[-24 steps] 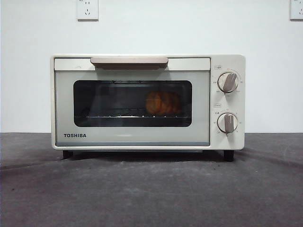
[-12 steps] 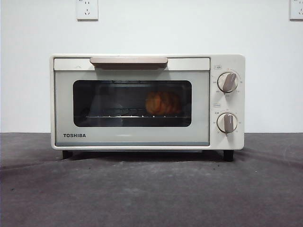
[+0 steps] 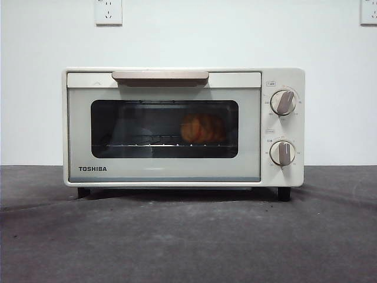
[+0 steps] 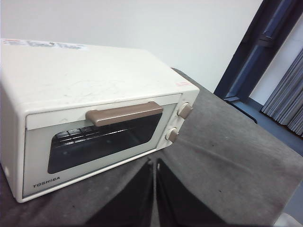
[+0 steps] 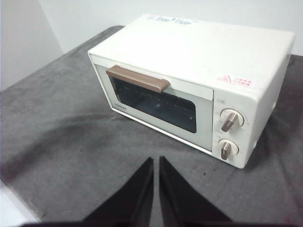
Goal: The left arm flap open the oven, the right arm pick bread and place it into oven, the left arm flap close the oven
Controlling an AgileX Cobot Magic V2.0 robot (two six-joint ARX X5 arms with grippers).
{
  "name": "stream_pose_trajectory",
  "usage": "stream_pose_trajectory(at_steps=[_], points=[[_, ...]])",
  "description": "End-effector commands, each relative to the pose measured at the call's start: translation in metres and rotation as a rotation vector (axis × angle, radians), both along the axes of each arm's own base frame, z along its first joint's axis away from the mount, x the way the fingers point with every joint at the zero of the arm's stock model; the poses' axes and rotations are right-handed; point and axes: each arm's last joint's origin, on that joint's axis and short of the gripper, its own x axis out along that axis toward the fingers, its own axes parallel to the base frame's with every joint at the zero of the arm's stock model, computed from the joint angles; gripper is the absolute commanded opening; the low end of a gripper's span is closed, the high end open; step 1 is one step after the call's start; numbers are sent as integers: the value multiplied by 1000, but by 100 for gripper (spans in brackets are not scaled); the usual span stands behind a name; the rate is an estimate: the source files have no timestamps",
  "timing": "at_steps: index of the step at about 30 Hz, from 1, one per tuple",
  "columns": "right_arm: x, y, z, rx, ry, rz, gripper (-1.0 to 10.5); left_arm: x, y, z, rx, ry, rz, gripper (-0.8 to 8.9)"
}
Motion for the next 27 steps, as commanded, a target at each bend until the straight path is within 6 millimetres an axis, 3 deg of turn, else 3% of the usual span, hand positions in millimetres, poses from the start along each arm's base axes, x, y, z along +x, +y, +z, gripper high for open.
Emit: stream_pose_trajectory(at_steps=[1, 5, 9, 16, 21, 27], points=[[-1, -1, 7, 14, -27, 7, 18, -7, 0, 4, 6, -45, -6, 16], [-1, -1, 7, 14, -27, 8, 18, -12, 0, 4, 5, -68, -6, 16], [-1, -1, 7, 14, -27, 8, 18, -12, 0, -11, 1, -115, -6, 16], [-1, -1, 7, 15, -27, 8, 18, -6, 2, -77, -5, -204, 57, 16], [-1, -1, 7, 14, -27, 8, 18, 7, 7, -124, -3, -182, 293, 16], [-1, -1, 7, 17, -30, 8, 18, 17, 15, -156, 58, -86, 602, 16]])
